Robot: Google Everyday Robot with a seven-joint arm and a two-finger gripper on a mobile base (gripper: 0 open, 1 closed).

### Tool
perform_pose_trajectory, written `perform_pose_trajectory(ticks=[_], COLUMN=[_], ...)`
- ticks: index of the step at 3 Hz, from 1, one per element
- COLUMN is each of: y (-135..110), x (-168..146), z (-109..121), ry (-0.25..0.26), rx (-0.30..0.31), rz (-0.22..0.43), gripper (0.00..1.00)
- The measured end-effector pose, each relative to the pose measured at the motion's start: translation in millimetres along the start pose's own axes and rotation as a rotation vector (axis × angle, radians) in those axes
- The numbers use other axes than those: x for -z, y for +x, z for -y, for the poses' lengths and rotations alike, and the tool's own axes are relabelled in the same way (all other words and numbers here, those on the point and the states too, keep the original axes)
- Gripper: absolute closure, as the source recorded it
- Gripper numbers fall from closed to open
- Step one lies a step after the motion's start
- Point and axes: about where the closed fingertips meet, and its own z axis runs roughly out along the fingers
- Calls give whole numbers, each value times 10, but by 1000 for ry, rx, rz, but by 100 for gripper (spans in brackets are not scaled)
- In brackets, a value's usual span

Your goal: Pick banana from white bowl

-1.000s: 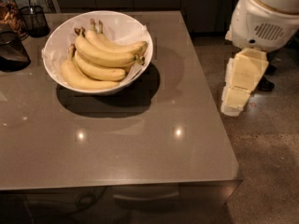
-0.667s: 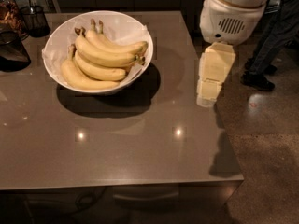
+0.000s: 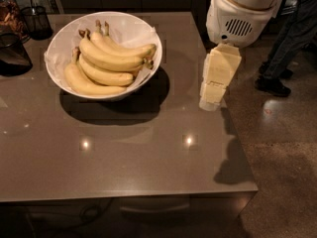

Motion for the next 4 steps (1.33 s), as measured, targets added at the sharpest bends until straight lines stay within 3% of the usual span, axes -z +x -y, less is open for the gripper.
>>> perform_pose_trajectory(ticks=[2,3,4], y=[-655,-917,-933], x=[-325,-330,-295], z=[-98,-218,-206], ry=[-65,-76,-47], rx=[-50,-41,-33], rz=[-2,18,31], gripper=[0,0,0])
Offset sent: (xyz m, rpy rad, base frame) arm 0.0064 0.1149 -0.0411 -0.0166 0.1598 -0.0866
